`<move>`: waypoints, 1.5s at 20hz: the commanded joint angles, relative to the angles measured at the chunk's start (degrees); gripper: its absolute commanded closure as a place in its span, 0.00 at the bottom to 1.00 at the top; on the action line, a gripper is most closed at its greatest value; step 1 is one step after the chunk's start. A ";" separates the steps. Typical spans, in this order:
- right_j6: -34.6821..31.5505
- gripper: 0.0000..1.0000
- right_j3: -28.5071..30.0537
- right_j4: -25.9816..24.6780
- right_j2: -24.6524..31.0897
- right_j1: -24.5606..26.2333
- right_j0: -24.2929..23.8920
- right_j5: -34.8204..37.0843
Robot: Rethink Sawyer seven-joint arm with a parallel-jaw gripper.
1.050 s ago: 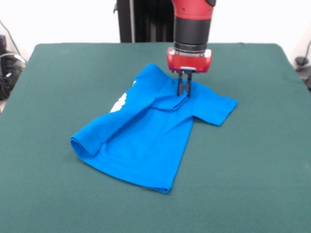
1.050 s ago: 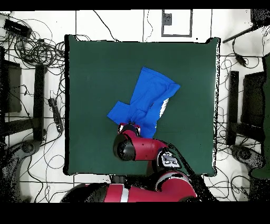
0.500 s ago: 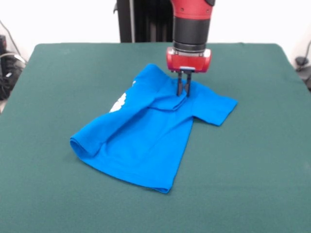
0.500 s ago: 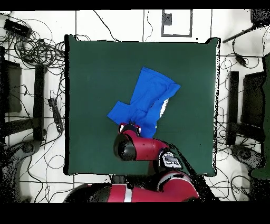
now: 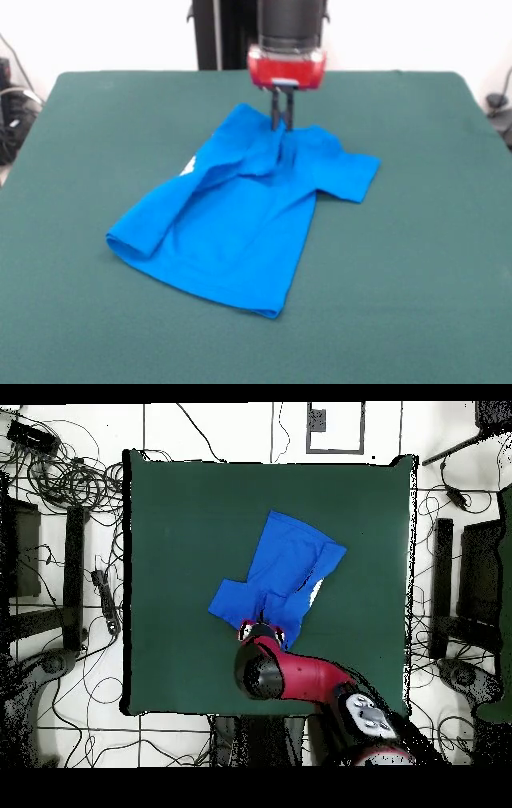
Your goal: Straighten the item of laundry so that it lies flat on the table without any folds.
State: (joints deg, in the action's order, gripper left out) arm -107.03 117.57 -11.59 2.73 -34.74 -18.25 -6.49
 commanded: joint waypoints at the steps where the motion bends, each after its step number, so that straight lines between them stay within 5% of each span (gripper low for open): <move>1: -1.72 1.00 7.60 -3.18 8.16 -10.32 -6.13 12.53; 14: 0.07 1.00 7.40 -7.65 11.50 -11.53 -12.28 15.17; 25: 12.45 1.00 7.70 -15.67 19.29 -16.76 -31.47 24.61; 30: 16.75 1.00 4.18 -18.99 23.82 -15.31 -39.15 29.34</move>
State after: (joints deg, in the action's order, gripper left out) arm -107.02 121.97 -26.36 16.28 -50.52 -53.40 12.74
